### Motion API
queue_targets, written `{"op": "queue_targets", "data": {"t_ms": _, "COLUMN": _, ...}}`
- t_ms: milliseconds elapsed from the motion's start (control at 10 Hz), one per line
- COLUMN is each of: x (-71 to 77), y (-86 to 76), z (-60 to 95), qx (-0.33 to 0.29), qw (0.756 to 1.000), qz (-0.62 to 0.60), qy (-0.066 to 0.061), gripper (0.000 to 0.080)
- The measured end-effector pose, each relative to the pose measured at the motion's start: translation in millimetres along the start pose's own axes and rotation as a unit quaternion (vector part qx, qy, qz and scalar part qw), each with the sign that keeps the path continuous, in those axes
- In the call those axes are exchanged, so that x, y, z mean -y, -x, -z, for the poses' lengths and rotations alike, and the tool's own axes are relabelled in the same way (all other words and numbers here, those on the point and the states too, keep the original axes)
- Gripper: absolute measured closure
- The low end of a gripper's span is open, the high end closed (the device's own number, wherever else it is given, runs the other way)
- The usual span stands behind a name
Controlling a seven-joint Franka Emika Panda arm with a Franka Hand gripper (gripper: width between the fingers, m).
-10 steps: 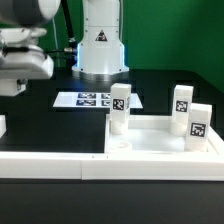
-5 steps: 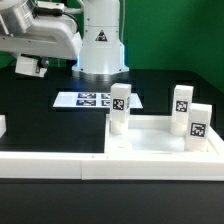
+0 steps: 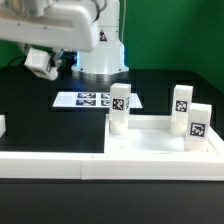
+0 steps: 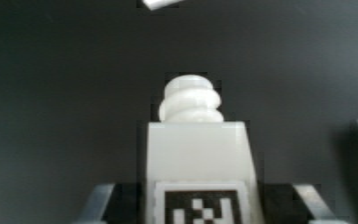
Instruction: Assemble square table
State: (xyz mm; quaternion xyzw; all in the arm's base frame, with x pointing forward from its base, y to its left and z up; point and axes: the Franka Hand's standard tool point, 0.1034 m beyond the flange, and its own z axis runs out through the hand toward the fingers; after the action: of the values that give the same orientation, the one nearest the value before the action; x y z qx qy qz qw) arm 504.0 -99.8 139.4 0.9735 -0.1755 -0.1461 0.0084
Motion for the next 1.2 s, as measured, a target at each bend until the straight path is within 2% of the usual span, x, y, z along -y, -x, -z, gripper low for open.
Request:
{"op": "queue_targets", "data": {"t_ms": 100, "x": 13.4, "y": -6.0, "z": 8.8, "qx": -0.032, "qw": 0.999, "qz": 0.010, "qy": 0.000, "gripper": 0.0512}}
{"op": "queue_targets", "data": {"t_ms": 300, "x": 13.3, "y": -9.0, "z": 2.4, "qx": -0.102, "qw": 0.995, "qz": 0.011, "qy": -0.010, "gripper": 0.0512}}
{"op": "queue_targets", "data": {"t_ms": 500, "x": 17.0, "y": -15.4, "z": 3.5, "qx": -0.151, "qw": 0.988, "qz": 0.015, "qy": -0.014, "gripper": 0.0512}}
{"op": "queue_targets", "data": {"t_ms": 600, "x": 19.2, "y": -18.7, "z": 2.5, "qx": -0.199, "qw": 0.980, "qz": 0.018, "qy": -0.016, "gripper": 0.0512}}
{"op": "queue_targets", "data": {"t_ms": 700, "x": 22.4, "y": -17.2, "z": -0.8, "qx": -0.217, "qw": 0.976, "qz": 0.020, "qy": -0.017, "gripper": 0.0512}}
{"op": "queue_targets", "data": {"t_ms": 800, "x": 44.9, "y": -22.8, "z": 2.1, "qx": -0.270, "qw": 0.962, "qz": -0.023, "qy": -0.035, "gripper": 0.0512}}
{"op": "queue_targets", "data": {"t_ms": 900, "x": 80.8, "y": -27.8, "z": 0.0, "qx": -0.329, "qw": 0.942, "qz": -0.040, "qy": -0.054, "gripper": 0.0512}}
{"op": "queue_targets", "data": {"t_ms": 1000, "x": 105.1, "y": -35.1, "z": -3.1, "qx": -0.353, "qw": 0.932, "qz": -0.057, "qy": -0.067, "gripper": 0.0512}}
{"op": "queue_targets", "data": {"t_ms": 1100, "x": 118.1, "y": -40.9, "z": 2.7, "qx": -0.360, "qw": 0.928, "qz": -0.065, "qy": -0.073, "gripper": 0.0512}}
{"op": "queue_targets", "data": {"t_ms": 1200, "x": 121.9, "y": -42.7, "z": 9.9, "qx": -0.399, "qw": 0.911, "qz": -0.063, "qy": -0.081, "gripper": 0.0512}}
